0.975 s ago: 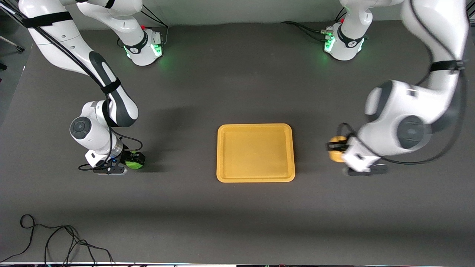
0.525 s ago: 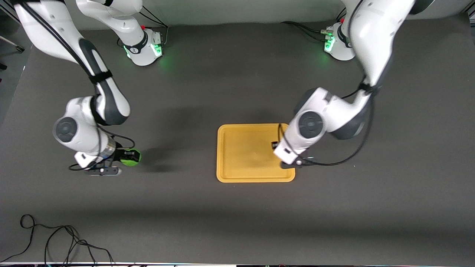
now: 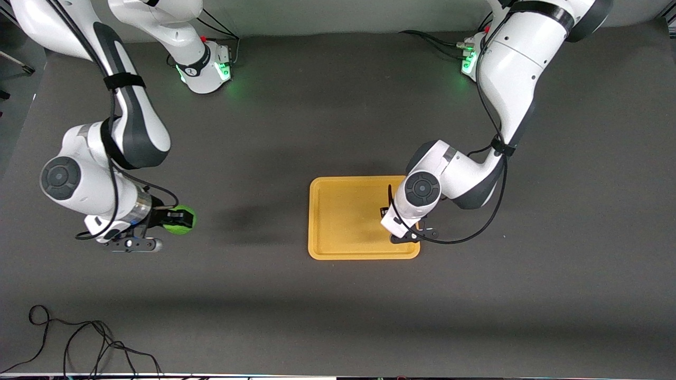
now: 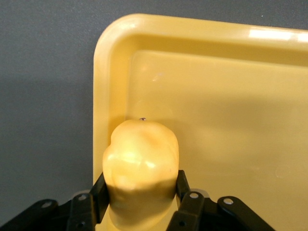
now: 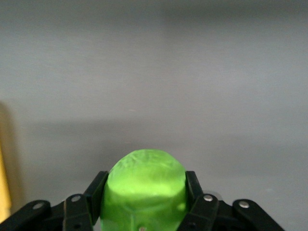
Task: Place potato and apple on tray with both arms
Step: 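Carry the yellow potato onto the tray with the left gripper, then carry the apple onto the tray with the right gripper while the left gripper withdraws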
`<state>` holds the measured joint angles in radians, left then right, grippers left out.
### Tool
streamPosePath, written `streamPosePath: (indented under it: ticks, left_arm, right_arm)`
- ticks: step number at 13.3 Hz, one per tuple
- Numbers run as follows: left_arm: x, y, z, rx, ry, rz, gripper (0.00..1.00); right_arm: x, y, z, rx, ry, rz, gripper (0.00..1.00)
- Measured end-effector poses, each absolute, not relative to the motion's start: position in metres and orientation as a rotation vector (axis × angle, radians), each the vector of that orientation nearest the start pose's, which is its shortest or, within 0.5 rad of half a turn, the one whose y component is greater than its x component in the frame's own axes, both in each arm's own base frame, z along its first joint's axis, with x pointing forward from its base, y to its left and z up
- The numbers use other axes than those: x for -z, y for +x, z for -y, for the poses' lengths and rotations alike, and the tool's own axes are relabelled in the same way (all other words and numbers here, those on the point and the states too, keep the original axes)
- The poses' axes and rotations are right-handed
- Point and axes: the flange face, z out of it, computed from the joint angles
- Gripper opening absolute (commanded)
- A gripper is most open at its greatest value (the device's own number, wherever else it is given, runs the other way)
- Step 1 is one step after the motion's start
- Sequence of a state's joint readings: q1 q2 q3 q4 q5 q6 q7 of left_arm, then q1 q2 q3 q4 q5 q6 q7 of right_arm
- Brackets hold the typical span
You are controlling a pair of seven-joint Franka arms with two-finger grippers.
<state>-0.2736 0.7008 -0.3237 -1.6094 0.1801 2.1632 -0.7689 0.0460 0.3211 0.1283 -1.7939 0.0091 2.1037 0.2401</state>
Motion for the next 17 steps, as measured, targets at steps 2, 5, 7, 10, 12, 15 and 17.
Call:
streamPosePath:
  ticks: [2,5,7,10,12,15,17]
  left_arm:
    - [-0.223,0.581,0.356,-0.188,-3.110,0.179,0.92]
    - [-0.220,0.578,0.358,-0.187,-3.102,0.160,0.99]
    - [-0.219,0.578,0.358,-0.186,-3.100,0.157,1.00]
    - [-0.231,0.590,0.349,-0.146,-3.107,0.181,1.00]
    - [-0.275,0.613,0.321,-0.071,-3.113,0.201,1.00]
    - [-0.387,0.638,0.230,0.001,-3.087,0.154,1.00]
    - [-0.451,0.638,0.164,0.012,-3.094,0.154,1.00]
  right_arm:
    - [-0.386,0.626,-0.157,-0.001,-3.053,-0.215,0.24]
    - [-0.394,0.627,-0.222,-0.003,-2.983,-0.347,0.24]
    - [-0.380,0.624,-0.267,-0.008,-2.913,-0.468,0.24]
    - [-0.338,0.607,-0.341,-0.005,-2.885,-0.548,0.24]
    - [-0.317,0.602,-0.377,0.002,-2.880,-0.644,0.24]
    - [-0.290,0.601,-0.425,-0.025,-2.845,-0.695,0.24]
    - [-0.264,0.595,-0.450,0.015,-2.844,-0.732,0.24]
